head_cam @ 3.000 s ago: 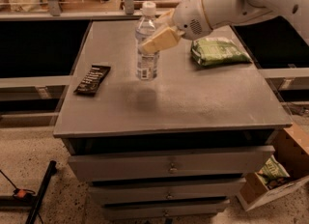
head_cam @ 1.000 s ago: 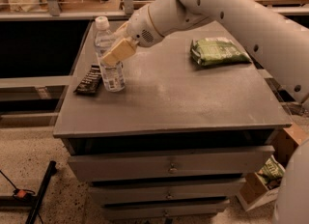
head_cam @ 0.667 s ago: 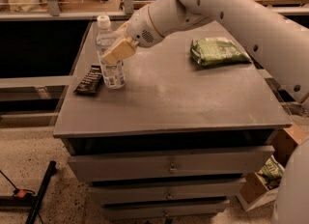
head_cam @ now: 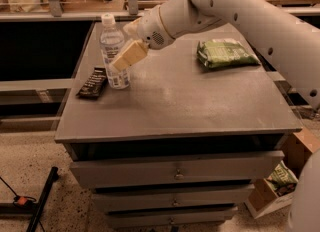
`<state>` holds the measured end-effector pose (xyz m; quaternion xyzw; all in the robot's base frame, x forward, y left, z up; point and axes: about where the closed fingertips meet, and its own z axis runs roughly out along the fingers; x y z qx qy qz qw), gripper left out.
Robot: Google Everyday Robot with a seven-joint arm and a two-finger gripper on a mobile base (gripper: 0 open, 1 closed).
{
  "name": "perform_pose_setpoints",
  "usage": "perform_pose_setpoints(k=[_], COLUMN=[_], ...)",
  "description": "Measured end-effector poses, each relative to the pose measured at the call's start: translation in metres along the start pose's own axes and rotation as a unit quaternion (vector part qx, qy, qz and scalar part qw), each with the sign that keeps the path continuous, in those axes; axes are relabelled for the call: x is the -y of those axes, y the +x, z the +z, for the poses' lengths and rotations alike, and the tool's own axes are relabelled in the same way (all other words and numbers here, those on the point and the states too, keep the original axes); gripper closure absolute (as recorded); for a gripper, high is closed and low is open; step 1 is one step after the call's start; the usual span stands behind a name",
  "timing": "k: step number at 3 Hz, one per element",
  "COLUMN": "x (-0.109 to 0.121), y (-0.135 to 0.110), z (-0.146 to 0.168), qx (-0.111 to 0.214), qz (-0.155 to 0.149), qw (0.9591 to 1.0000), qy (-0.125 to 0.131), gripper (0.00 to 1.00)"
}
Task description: Move blue plastic bottle near rxbar chocolate
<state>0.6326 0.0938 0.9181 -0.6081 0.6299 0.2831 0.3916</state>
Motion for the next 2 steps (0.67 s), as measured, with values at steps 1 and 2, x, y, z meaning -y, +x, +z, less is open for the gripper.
perform_pose_setpoints(k=[1,2], x=[0.005,0.0051], y=[0.0079,0.0082], z=[-0.0192,-0.0195], qx=[0.008,0.008], qz=[0.002,0.002], qw=[0.9998,0.9998], qy=[0.018,0.018], gripper=[0.0,0.0])
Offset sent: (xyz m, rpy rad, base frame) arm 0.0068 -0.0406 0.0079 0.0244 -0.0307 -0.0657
